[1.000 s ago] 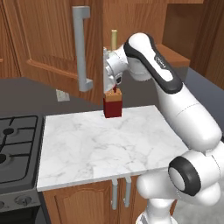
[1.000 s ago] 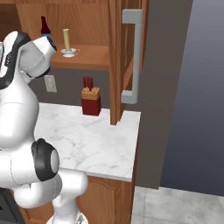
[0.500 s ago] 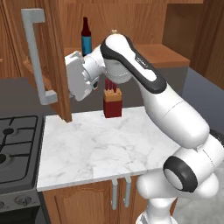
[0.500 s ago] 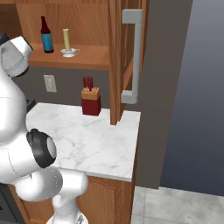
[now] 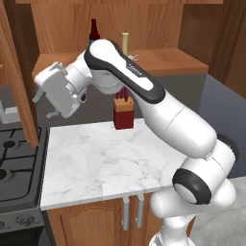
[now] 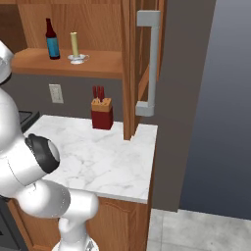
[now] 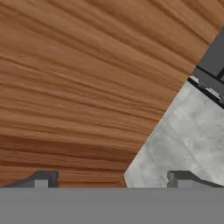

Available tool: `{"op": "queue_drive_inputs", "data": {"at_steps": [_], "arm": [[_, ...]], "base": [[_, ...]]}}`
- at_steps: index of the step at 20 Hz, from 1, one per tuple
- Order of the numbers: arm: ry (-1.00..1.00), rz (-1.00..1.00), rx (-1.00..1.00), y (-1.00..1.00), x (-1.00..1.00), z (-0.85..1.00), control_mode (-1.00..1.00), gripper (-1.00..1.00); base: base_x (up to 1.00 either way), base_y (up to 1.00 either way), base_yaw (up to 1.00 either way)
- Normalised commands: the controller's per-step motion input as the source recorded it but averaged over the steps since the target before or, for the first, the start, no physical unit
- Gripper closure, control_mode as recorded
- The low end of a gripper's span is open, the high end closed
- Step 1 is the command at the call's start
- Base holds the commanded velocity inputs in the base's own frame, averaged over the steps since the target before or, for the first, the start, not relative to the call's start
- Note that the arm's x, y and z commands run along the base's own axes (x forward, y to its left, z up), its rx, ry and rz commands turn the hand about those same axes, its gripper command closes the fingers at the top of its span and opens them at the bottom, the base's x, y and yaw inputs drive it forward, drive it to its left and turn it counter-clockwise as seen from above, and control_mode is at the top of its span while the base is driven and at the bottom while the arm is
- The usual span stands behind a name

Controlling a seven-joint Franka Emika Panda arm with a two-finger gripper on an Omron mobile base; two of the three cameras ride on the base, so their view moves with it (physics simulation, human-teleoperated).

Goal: Get the candle and the beer from the cabinet and move them to the dining counter.

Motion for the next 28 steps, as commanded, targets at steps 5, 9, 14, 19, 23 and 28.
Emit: {"op": "queue_drive_inputs", "data": {"at_steps": [5, 9, 14, 19, 23, 28], "arm": [[0.00, 0.03, -0.18, 0.03, 0.00, -0.20, -1.00, -1.00], [-0.12, -0.03, -0.14, -0.24, -0.02, -0.08, -1.00, -1.00], [-0.22, -0.12, -0.09, -0.67, -0.19, -0.02, -1.00, -1.00], [-0.23, -0.16, -0.07, -0.87, -0.23, -0.10, -1.00, -1.00], [-0.25, -0.21, -0.11, -0.91, -0.21, -0.26, -1.00, -1.00], [-0.27, -0.27, -0.11, -0.78, -0.06, -0.11, -1.00, -1.00]], "base": [[0.00, 0.00, 0.00], [0.00, 0.00, 0.00], [0.00, 0.00, 0.00], [0.00, 0.00, 0.00], [0.00, 0.00, 0.00], [0.00, 0.00, 0.00]]}}
